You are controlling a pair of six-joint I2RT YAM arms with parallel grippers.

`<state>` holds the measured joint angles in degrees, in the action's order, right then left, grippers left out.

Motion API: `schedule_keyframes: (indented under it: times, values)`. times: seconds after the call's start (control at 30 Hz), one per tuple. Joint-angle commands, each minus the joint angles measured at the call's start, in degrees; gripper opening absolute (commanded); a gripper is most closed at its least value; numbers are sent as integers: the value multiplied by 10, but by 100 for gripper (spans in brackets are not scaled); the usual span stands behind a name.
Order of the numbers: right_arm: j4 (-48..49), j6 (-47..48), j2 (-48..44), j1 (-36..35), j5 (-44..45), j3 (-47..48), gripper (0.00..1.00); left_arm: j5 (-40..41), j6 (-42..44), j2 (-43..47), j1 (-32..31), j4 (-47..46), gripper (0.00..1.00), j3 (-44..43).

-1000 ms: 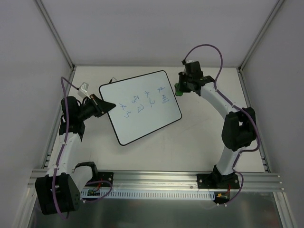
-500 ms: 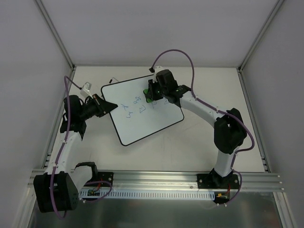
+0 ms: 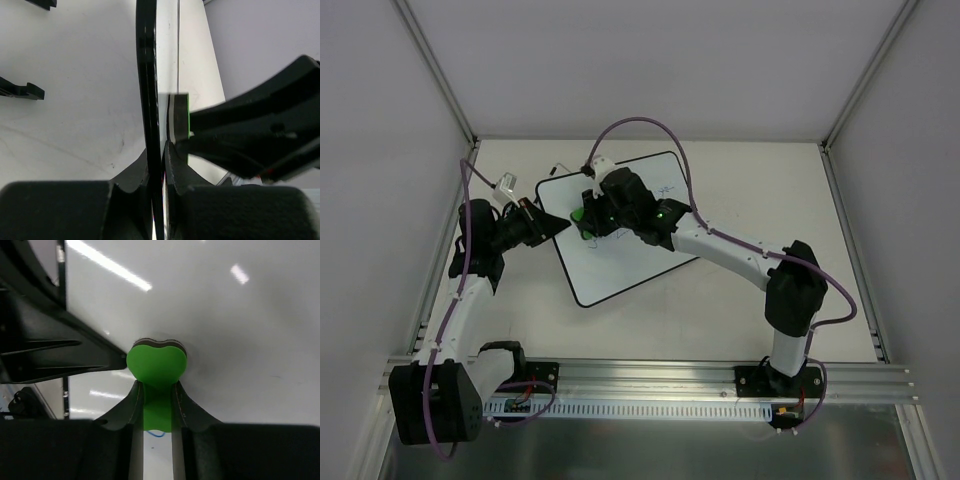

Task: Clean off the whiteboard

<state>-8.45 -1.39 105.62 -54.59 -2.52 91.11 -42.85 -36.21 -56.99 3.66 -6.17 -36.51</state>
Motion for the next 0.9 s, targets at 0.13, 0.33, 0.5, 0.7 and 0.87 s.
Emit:
schedule_keyframes:
  times: [0.13, 0.33, 0.5, 0.7, 0.87]
  values:
    - [-89, -27, 6, -8, 95, 25, 0, 5, 128, 13, -23, -13, 0, -25]
    - [-87, -62, -37, 63, 139, -67, 0, 8, 132, 15, -23, -9, 0, -29]
    - [-68, -83, -76, 120, 140, -142, 0, 8, 134, 18, -23, -4, 0, -30]
    - [-20, -92, -85, 109, 107, -169, 0, 9, 132, 19, -28, -2, 0, -29]
    - [15, -109, -66, 43, 75, -136, 0, 15, 127, 21, -34, -2, 0, -27]
